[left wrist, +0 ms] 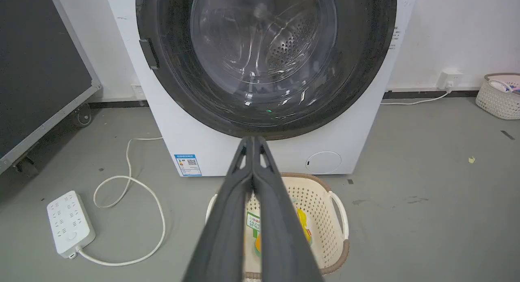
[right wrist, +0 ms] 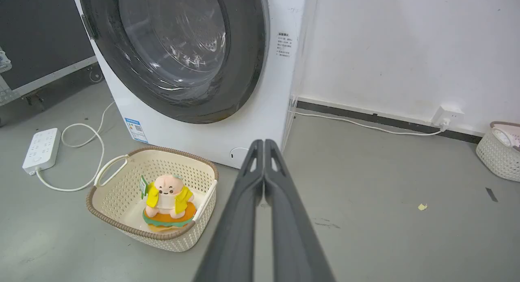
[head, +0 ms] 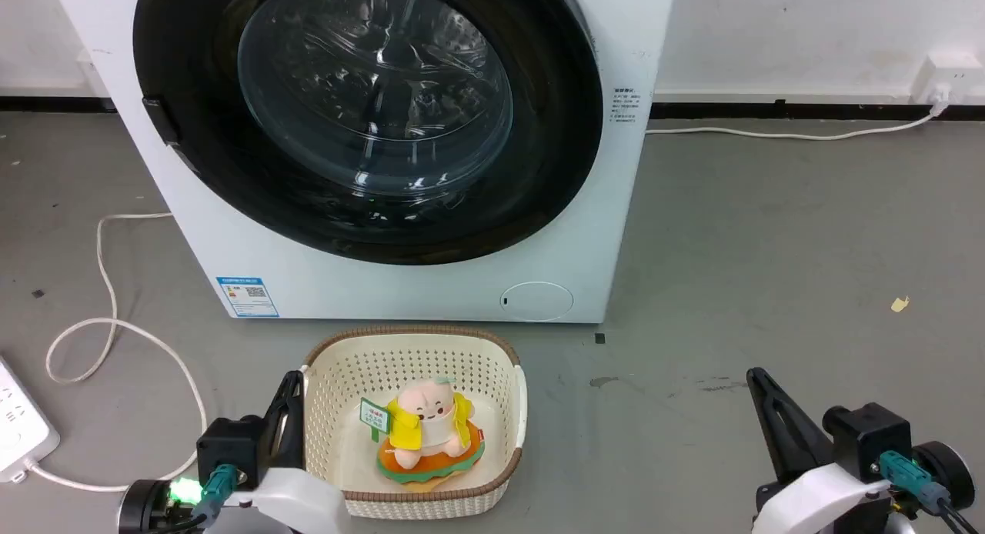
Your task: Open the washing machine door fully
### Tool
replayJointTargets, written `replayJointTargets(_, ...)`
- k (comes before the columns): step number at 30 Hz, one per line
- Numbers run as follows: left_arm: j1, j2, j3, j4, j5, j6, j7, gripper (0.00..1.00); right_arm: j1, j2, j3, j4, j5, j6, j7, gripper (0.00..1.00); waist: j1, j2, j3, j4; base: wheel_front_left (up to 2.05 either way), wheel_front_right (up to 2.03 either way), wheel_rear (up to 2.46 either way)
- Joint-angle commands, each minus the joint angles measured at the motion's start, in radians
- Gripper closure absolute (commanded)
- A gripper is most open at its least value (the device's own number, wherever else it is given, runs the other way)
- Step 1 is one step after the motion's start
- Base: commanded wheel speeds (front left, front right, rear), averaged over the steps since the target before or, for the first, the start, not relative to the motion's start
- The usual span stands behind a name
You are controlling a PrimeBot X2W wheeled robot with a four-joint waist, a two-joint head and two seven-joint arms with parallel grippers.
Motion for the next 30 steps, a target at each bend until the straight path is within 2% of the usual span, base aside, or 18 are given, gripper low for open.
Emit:
replayJointTargets(1,-0.015,0.0,0.0,-0.004,0.009,-0.004,0.0,1.0,-0.012,0.005,-0.001,-0.004,-0.008,-0.001,0.0,1.0,0.0,0.0,0.0,0.0,0.0,0.0,0.0)
replayJointTargets(30,-0.015,0.0,0.0,-0.004,0.009,-0.004,0.0,1.0,-0.012,0.005,-0.001,-0.004,-0.008,-0.001,0.0,1.0,0.0,0.0,0.0,0.0,0.0,0.0,0.0)
